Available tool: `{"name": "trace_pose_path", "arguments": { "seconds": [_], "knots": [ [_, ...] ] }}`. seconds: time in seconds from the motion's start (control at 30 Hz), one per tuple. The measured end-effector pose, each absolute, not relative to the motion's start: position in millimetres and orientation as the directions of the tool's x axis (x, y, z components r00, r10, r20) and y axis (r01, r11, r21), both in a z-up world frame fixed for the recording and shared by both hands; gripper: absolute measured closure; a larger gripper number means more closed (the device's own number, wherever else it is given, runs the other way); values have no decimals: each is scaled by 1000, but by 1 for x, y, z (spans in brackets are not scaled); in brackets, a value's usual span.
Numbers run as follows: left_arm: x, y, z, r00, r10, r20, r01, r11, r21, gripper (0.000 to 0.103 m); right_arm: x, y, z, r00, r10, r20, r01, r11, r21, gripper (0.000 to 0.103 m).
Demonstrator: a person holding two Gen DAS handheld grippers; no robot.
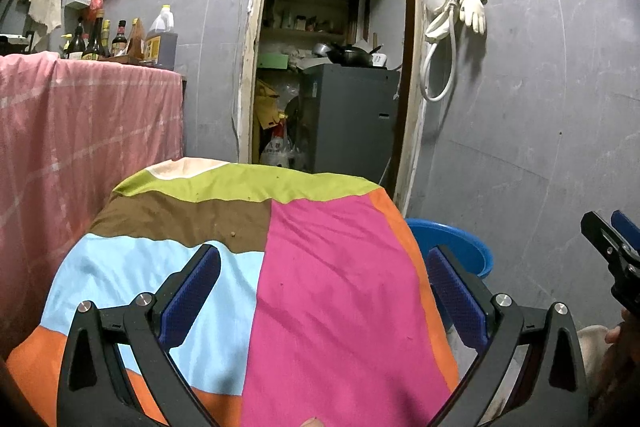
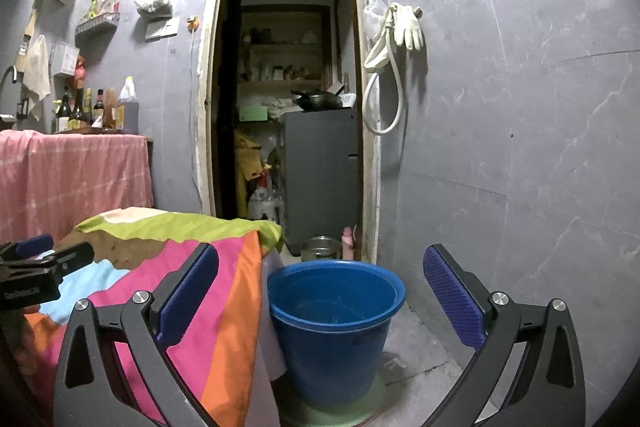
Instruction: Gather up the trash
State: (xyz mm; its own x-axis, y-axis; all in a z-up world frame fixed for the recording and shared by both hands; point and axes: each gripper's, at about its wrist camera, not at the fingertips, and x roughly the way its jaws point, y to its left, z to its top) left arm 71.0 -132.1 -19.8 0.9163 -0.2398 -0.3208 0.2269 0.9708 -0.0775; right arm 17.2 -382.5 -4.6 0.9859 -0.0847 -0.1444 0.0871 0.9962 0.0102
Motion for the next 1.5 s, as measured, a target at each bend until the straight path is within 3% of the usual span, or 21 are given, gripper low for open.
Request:
{"name": "trace_pose_path", "arguments": {
  "seconds": [1.5],
  "knots": [
    [54,-136,-28,946,-202,-254,193,979,-61,2,18,-382,-14,985,-87,-146,87,996,-5,0]
  ]
}}
